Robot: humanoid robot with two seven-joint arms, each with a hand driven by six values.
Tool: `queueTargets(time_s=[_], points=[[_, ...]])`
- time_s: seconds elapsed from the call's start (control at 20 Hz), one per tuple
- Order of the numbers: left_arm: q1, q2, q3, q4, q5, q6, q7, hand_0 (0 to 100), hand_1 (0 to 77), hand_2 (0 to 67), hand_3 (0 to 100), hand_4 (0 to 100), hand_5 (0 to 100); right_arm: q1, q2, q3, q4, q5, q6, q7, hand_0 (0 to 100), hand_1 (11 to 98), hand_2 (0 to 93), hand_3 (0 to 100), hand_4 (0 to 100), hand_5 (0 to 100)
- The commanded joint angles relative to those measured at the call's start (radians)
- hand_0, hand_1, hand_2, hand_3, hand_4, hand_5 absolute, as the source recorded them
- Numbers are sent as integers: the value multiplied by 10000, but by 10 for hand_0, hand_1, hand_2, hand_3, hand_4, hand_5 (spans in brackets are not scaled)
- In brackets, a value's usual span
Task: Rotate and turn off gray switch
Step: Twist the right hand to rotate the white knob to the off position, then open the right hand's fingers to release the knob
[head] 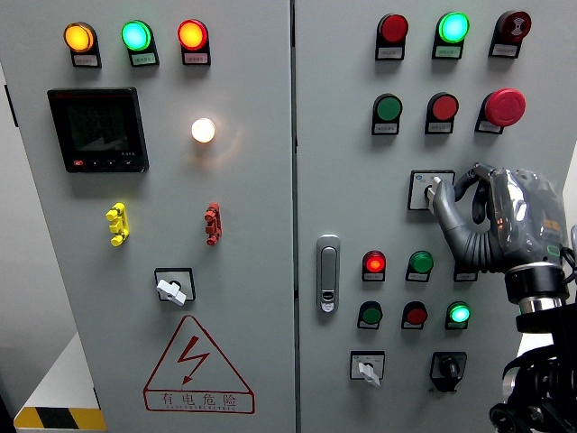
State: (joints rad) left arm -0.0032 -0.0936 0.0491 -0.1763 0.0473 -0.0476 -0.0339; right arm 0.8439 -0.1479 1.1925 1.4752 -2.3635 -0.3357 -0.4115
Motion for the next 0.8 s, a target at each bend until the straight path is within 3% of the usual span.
queueTargets(time_s=[0.0, 0.25, 0.4, 0.55, 0.75], points=[[-14, 0, 0, -1, 2, 1, -14, 0, 0, 101, 207, 121, 127, -139, -70, -6, 157, -19, -140, 3, 542, 321, 630, 984, 818, 1000], [2, 0, 0, -1, -13, 1, 1, 0, 0, 101, 207, 121, 127, -645, -147, 9, 1061, -35, -156, -12, 520, 334, 611, 890, 794, 979], [2, 0, 0, -1, 2, 1, 1, 0, 0, 101, 207, 121, 127, -952, -147, 9, 1507, -50, -156, 3, 511, 338, 574, 805, 665, 915], [2, 0, 0, -1, 2, 1, 1, 0, 0, 101, 207, 121, 127, -1182, -254, 24, 1906, -111, -156, 19, 504, 343, 511, 708, 558, 857], [2, 0, 0, -1, 2, 1, 1, 0, 0, 101, 207, 121, 127, -1458, -300, 86, 2351, -280, -140, 19, 483, 372, 356, 499, 356, 648]])
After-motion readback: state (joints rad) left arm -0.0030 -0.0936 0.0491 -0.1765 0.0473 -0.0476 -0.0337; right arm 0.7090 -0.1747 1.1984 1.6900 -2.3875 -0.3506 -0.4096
